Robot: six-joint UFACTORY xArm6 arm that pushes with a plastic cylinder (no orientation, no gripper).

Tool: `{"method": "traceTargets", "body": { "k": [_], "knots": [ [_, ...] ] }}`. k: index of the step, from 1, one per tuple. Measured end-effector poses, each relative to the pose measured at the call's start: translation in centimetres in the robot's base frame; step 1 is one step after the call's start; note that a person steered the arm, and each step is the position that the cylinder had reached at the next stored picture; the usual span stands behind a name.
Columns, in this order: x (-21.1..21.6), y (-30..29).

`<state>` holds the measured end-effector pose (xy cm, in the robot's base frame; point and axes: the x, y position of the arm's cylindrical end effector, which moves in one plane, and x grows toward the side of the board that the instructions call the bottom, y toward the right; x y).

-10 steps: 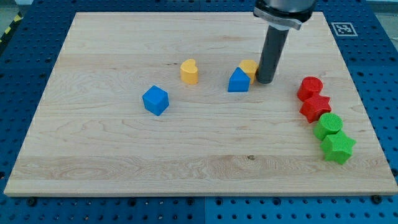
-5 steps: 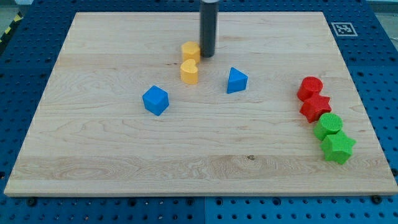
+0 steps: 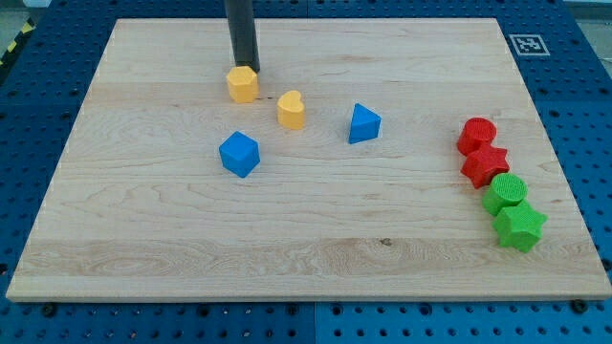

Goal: Move the yellow hexagon towards the blue cube

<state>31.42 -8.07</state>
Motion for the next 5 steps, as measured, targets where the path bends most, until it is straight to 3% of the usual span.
{"method": "traceTargets", "body": {
  "k": [5],
  "knots": [
    [4.6,-2.6]
  ]
}}
